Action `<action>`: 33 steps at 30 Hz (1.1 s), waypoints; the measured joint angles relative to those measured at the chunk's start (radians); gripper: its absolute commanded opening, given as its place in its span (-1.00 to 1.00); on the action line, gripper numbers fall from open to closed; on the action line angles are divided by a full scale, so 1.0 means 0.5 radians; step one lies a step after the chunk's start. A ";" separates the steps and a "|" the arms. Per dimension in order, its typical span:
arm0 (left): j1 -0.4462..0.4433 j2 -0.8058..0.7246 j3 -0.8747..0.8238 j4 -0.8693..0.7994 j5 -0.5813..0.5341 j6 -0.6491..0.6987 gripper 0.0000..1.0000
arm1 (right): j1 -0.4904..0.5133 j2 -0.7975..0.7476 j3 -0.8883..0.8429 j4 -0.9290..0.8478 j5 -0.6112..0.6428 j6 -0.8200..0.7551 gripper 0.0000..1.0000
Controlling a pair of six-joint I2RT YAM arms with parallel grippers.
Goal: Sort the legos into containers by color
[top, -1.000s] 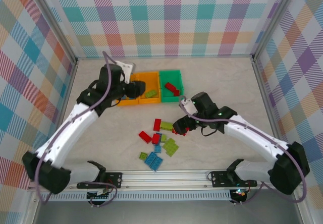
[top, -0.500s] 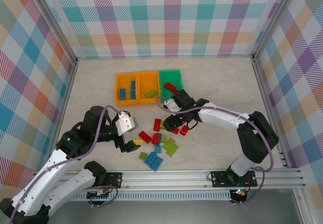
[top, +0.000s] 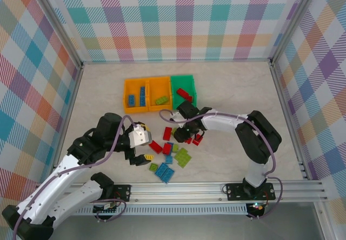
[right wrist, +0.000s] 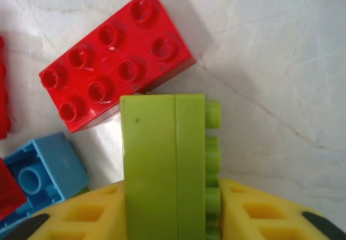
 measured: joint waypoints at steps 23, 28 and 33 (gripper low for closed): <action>0.001 -0.155 -0.271 0.499 -0.712 -0.179 1.00 | -0.026 0.199 0.697 0.500 0.386 0.069 -0.32; 0.001 -0.130 -0.272 0.541 -0.803 -0.218 1.00 | -0.042 0.520 0.983 0.499 0.486 0.088 -0.13; 0.001 -0.134 -0.285 0.581 -0.848 -0.240 1.00 | -0.050 0.589 1.094 0.482 0.526 0.115 0.06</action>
